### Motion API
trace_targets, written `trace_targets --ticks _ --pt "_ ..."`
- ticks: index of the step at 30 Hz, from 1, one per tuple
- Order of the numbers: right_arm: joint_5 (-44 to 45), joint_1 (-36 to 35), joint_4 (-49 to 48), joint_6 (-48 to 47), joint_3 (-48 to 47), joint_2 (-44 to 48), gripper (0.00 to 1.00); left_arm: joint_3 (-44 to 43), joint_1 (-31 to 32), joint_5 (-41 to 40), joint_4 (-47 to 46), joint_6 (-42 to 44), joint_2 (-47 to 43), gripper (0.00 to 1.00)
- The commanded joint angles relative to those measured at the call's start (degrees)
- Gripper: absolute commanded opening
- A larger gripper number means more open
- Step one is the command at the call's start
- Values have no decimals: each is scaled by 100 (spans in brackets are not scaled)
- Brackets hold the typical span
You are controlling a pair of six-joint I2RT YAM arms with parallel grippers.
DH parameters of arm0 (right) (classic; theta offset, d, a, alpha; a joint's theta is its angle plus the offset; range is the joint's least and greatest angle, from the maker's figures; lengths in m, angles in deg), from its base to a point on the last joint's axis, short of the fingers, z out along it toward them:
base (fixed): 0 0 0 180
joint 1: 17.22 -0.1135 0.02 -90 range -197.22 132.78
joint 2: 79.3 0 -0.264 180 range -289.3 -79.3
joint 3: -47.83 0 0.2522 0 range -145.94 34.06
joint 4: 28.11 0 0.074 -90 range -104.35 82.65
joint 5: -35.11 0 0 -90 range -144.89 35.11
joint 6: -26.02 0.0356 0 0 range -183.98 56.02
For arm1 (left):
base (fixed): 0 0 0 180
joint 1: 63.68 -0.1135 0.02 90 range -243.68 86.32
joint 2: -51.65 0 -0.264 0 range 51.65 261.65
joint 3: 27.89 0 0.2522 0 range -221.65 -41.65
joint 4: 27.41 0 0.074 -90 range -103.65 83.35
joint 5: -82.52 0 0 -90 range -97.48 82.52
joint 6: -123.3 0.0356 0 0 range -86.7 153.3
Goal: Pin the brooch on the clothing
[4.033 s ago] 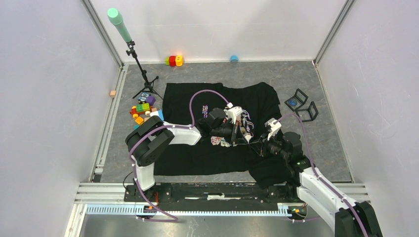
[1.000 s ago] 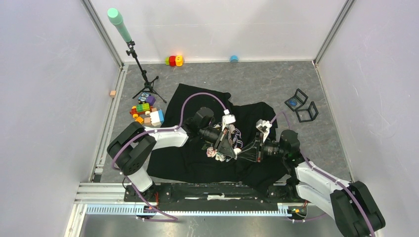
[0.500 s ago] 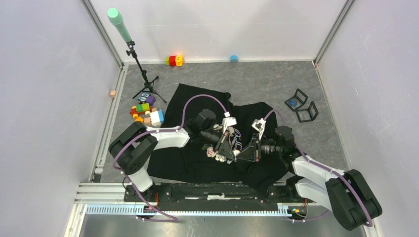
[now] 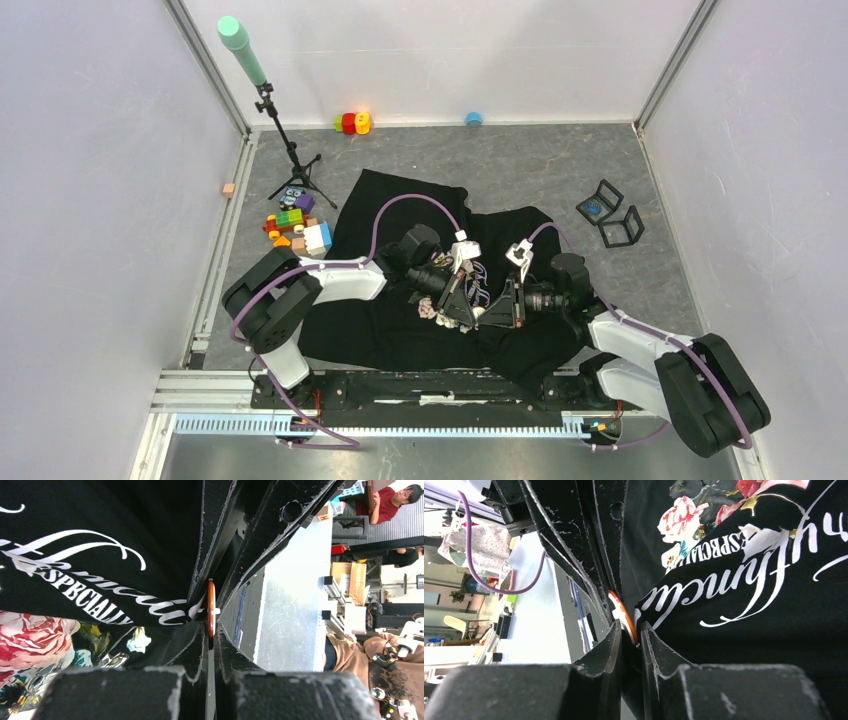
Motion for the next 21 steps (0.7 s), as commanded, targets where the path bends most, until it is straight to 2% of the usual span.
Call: trace_targets --ticks 1,21 --pt "1274 2 -255 -30 -190 -122 0 -431 367 867 -693 -30 -133 2" --pt "1877 50 -387 397 -56 -366 0 -395 376 881 -500 92 -274 2"
